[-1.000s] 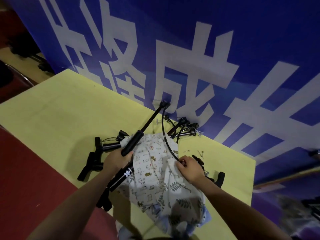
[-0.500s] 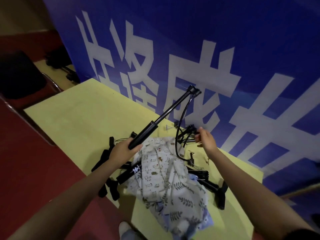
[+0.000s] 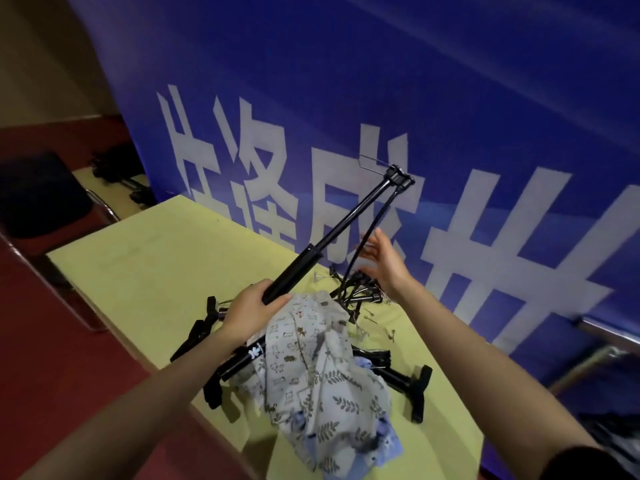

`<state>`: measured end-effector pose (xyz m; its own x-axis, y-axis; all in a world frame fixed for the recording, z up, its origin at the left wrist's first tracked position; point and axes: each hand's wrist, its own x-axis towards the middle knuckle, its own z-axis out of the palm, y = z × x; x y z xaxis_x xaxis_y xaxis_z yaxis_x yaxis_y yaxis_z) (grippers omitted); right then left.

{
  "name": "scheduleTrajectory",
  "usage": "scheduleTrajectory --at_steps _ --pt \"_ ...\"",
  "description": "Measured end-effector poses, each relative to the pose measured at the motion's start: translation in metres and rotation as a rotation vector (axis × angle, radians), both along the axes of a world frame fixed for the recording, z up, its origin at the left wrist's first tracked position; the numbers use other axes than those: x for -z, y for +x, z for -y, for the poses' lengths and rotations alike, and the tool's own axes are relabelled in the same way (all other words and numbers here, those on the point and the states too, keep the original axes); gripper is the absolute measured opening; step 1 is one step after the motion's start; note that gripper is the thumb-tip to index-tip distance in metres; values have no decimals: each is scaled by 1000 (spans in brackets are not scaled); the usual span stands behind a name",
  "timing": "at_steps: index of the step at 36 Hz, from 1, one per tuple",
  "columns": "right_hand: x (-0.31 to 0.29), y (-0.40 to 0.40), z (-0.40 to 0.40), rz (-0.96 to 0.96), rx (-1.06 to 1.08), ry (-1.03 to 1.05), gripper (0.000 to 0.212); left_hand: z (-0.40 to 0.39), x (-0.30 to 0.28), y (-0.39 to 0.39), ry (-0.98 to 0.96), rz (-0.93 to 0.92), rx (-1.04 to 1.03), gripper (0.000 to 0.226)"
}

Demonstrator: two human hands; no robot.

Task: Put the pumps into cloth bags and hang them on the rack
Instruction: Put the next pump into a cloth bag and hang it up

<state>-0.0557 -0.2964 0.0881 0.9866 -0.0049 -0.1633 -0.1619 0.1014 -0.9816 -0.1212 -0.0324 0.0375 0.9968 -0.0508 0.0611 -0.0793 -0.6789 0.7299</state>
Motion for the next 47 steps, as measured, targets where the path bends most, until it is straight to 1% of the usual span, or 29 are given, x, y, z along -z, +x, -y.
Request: scheduleTrajectory --at_steps 2,5,8,12,15,18,21,26,30,33,38,42,44,47 --pt "-11 -1 3 12 18 17 46 5 -8 -1 -10 19 9 25" --pt "-32 -4 4 49 70 43 44 12 -19 0 -12 40 23 25" --pt "-52 -7 6 151 100 85 43 21 -29 4 -49 56 42 24" --pt "-67 -14 22 257 62 172 42 30 -37 9 -95 80 48 19" --pt "-75 -23 36 260 55 207 44 38 -43 10 -82 101 61 20" --pt "-74 -35 53 254 63 213 48 49 -46 6 -30 121 90 21" --pt "-70 -50 75 230 144 252 48 59 -45 -1 61 124 159 18" --pt "-63 -72 117 164 366 390 41 63 -35 -5 169 93 295 19" --pt "-49 -99 150 132 499 448 41 70 -32 -3 187 81 349 21" --pt "-40 -119 168 133 562 493 40 81 -35 -1 196 81 377 20" --pt "-42 -148 184 212 565 462 37 98 -32 0 178 88 427 22" --pt "-48 -159 202 252 671 430 27 104 -35 -5 181 102 471 18" --pt "-49 -160 216 219 737 279 26 102 -36 -4 212 108 481 17" --pt "-52 -159 228 95 661 -3 26 101 -41 -2 315 115 506 19"
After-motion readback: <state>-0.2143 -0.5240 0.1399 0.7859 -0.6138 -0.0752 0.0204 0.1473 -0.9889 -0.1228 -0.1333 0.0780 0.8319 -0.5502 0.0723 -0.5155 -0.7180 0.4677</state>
